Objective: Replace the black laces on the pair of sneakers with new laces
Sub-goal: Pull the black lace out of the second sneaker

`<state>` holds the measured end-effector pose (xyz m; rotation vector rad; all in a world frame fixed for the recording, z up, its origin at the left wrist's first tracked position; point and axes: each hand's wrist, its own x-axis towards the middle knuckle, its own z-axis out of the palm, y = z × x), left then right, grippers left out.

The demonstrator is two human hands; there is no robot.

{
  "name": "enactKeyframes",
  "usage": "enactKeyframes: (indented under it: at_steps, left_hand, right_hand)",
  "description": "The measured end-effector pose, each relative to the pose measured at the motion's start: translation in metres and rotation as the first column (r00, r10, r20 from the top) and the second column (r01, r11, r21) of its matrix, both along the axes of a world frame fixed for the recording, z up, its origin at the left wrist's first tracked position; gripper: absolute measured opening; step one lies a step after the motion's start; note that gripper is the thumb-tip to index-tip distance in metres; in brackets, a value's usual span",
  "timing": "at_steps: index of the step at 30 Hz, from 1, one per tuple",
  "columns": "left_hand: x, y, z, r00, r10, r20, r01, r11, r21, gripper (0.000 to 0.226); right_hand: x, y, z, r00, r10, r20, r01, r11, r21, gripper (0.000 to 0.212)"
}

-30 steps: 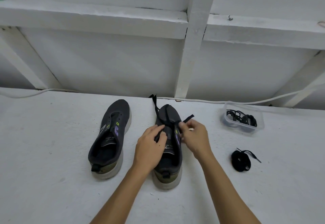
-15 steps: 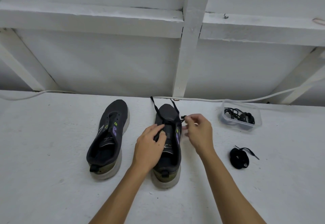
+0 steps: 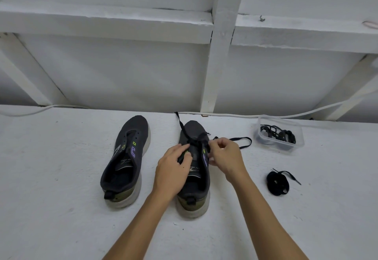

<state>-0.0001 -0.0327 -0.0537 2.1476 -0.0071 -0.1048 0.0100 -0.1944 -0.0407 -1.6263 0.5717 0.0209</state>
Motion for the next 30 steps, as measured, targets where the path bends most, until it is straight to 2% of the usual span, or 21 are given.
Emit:
enactKeyframes:
  at_steps: [3,5,7,9,11,13,15,17,19,21,23,25,27,29,30]
  left_hand:
    - [-0.001,0.001,0.000,1.000,-0.006,-0.013,0.005,1.000,-0.013,0.034]
    - [-0.001,0.002,0.000,1.000,-0.011,-0.017,0.010,1.000,-0.017,0.034]
    - [-0.001,0.001,0.000,1.000,-0.012,-0.024,0.011,1.000,-0.018,0.035]
    - [0.000,0.001,0.000,1.000,-0.005,-0.024,0.005,1.000,-0.023,0.035]
    - [0.001,0.001,0.000,1.000,-0.006,-0.016,0.006,1.000,-0.009,0.035]
    - [0.001,0.001,0.000,1.000,-0.010,-0.013,0.011,1.000,0.005,0.036]
    - [0.001,0.002,0.000,1.000,-0.011,-0.010,0.011,1.000,0.007,0.036]
    - [0.001,0.001,0.000,1.000,-0.016,-0.002,0.016,1.000,0.008,0.035]
    - [0.001,0.002,0.000,1.000,-0.022,-0.003,0.022,1.000,0.008,0.035]
    - [0.000,0.002,0.000,0.999,-0.031,-0.006,0.031,1.000,0.004,0.035]
    - [-0.001,0.002,0.000,1.000,-0.031,-0.003,0.031,1.000,0.000,0.035]
    - [0.000,0.002,0.000,1.000,-0.020,-0.001,0.020,1.000,-0.004,0.035]
    - [0.001,0.001,0.003,1.000,-0.023,0.010,0.023,0.999,0.032,0.035]
    - [0.006,0.000,0.007,0.995,-0.084,0.059,0.073,0.983,0.169,0.036]
    - [0.009,-0.001,0.009,0.989,-0.125,0.079,0.103,0.966,0.239,0.036]
  right_hand:
    - [0.005,-0.006,-0.006,0.980,-0.200,0.016,0.199,0.979,0.041,0.017]
    - [0.007,-0.011,-0.011,0.925,-0.377,0.048,0.373,0.925,0.067,0.021]
    - [0.007,-0.016,-0.011,0.907,-0.421,0.007,0.418,0.901,0.115,0.023]
    - [0.004,-0.017,-0.008,0.972,-0.218,-0.090,0.230,0.963,0.142,0.029]
    - [-0.002,-0.011,-0.004,0.986,0.041,-0.164,-0.025,0.995,0.097,0.036]
    - [-0.007,-0.005,-0.003,0.986,0.130,-0.102,-0.123,0.990,0.070,0.029]
    - [-0.006,-0.002,-0.003,0.991,0.129,-0.022,-0.128,0.991,0.031,0.023]
    - [-0.001,-0.001,-0.002,0.998,0.054,0.009,-0.054,0.998,0.016,0.021]
    - [0.007,-0.003,-0.003,0.992,-0.123,0.025,0.119,0.986,0.114,0.016]
    - [0.013,-0.010,-0.005,0.948,-0.317,0.018,0.306,0.928,0.210,0.014]
    - [0.014,-0.014,-0.006,0.909,-0.416,-0.001,0.405,0.884,0.232,0.017]
    - [0.009,-0.012,-0.005,0.932,-0.362,-0.025,0.359,0.907,0.222,0.022]
    - [0.001,-0.007,-0.002,0.986,-0.150,-0.076,0.162,0.967,0.199,0.029]
    - [-0.005,-0.003,-0.001,0.993,0.051,-0.108,-0.034,0.989,0.145,0.029]
    - [-0.007,-0.003,-0.001,0.991,0.096,-0.091,-0.084,0.989,0.121,0.027]
